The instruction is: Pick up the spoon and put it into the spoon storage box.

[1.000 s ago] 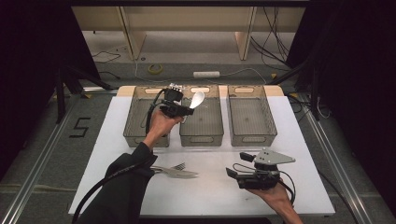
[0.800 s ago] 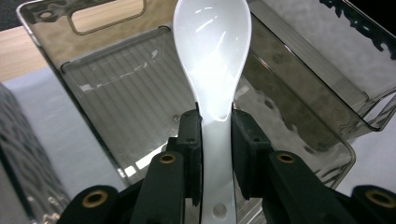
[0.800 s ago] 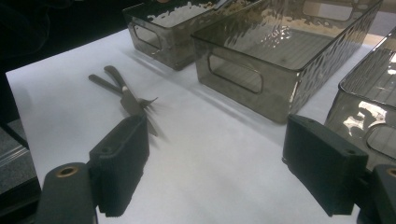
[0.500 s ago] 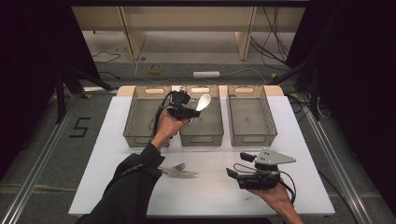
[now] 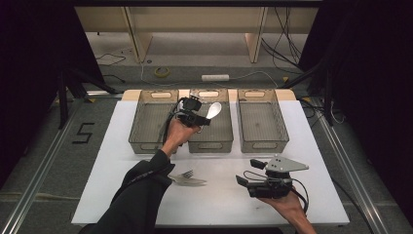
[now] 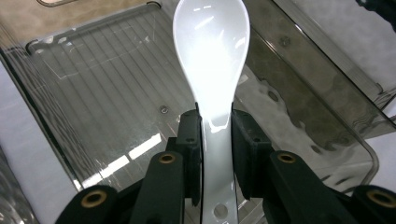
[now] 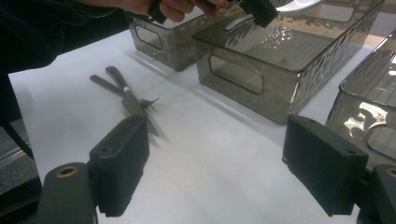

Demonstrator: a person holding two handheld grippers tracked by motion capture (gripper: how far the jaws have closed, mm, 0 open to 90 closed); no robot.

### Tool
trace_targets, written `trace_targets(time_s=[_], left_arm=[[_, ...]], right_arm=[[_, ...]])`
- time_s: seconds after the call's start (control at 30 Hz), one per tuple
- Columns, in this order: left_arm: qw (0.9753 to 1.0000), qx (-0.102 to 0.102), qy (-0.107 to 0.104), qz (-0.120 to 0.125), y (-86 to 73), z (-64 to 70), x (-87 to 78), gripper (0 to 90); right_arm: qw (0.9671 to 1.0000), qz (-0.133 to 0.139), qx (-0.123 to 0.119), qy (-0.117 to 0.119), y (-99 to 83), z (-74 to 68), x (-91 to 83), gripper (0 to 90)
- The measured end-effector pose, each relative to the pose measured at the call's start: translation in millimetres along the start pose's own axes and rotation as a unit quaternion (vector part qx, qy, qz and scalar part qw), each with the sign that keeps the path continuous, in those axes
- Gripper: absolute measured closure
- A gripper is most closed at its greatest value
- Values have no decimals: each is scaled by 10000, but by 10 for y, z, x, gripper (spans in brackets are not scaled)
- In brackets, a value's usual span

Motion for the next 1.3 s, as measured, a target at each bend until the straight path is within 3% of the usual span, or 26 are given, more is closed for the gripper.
trace_targets(time_s=[0.13, 0.23, 0.3, 0.47, 0.63, 0.77, 0.93, 1.07, 1.13, 1.3], left_arm=[[10000, -13, -41, 42, 11, 23, 11, 710], [9999, -28, -45, 161, 51, 44, -34, 566], [9998, -25, -86, 171, 72, 55, -78, 556], [9996, 225, -78, 179, 70, 125, -257, 407], [9986, 416, -227, 216, -3, 150, -503, 300], [9974, 643, -207, 269, -112, 122, -698, 273], [9960, 784, -262, 342, -298, 64, -905, 258], [9949, 956, -200, 264, -394, 15, -1008, 247], [9946, 960, -276, 269, -437, -4, -1056, 243], [9938, 1082, -147, 203, -551, -96, -1188, 218]], right_arm=[[10000, 4, 0, 21, 1, -3, 1, 237], [10000, 9, 5, 25, -2, 0, 0, 237], [10000, 18, 11, 19, -2, 3, -1, 237], [10000, 20, 11, 18, -1, 2, -3, 237], [10000, 28, -5, -6, 5, 4, -10, 237], [10000, 45, 14, -26, 7, 10, -20, 237], [10000, 21, 0, 14, 3, -5, -3, 236], [10000, 33, -2, 24, 9, -11, 2, 237], [10000, 18, -14, 24, 16, -21, -1, 237], [10000, 22, -18, 50, 9, -26, 2, 237]])
Point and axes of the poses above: each handheld gripper's, and its own axes: x roughly forward along the jaws, y roughly out of its top, z roughly to its right, the point moved 3 cm from there along x, roughly forward along the jaws, and after that the axes turned 15 degrees about -x, right-handed, at the moved point
